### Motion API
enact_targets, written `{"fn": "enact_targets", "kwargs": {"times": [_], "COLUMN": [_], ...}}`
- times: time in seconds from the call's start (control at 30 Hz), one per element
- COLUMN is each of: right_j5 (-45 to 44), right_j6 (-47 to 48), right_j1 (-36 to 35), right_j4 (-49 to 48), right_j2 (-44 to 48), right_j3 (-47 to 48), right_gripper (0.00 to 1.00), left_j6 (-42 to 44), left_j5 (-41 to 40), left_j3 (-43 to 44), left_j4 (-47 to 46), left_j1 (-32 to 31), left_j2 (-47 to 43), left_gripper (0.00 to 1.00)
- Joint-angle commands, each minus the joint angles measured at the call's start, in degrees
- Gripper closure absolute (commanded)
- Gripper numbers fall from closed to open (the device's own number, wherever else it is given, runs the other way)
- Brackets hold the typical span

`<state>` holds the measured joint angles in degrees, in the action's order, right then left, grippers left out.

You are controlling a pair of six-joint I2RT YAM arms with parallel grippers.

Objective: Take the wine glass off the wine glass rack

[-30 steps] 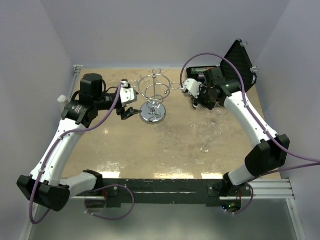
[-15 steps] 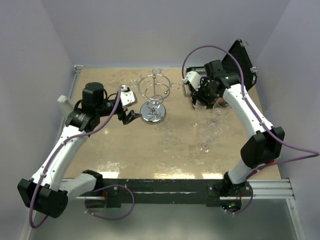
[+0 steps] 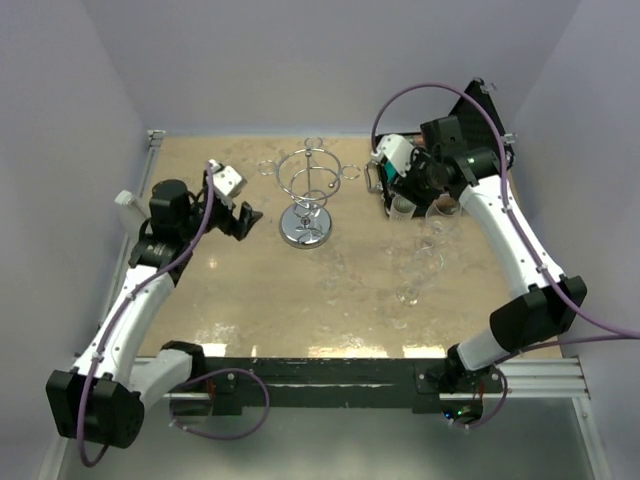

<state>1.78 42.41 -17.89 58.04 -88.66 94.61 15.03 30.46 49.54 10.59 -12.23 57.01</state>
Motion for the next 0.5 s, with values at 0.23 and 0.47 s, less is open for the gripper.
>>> {"fn": "enact_targets", "kwargs": {"times": [0.23, 0.47], "right_j5": [-5.4, -10.1], "right_j6": [3.0, -8.8], "right_j1": [0.1, 0.1], "right_j4": [-0.1, -7.6], "right_j2": [6.1, -0.2], "right_j3": [8.1, 17.6], "right_gripper": [0.4, 0.01], "left_j6": [-6.7, -12.5], "left_j5": [5.2, 10.6], "left_j3": [-1.3, 8.3], "left_j4": [-25.9, -43.8], "left_j1": [12.1, 12.2], "left_j2": [17.0, 38.3], "left_gripper": [0.21, 0.0]}}
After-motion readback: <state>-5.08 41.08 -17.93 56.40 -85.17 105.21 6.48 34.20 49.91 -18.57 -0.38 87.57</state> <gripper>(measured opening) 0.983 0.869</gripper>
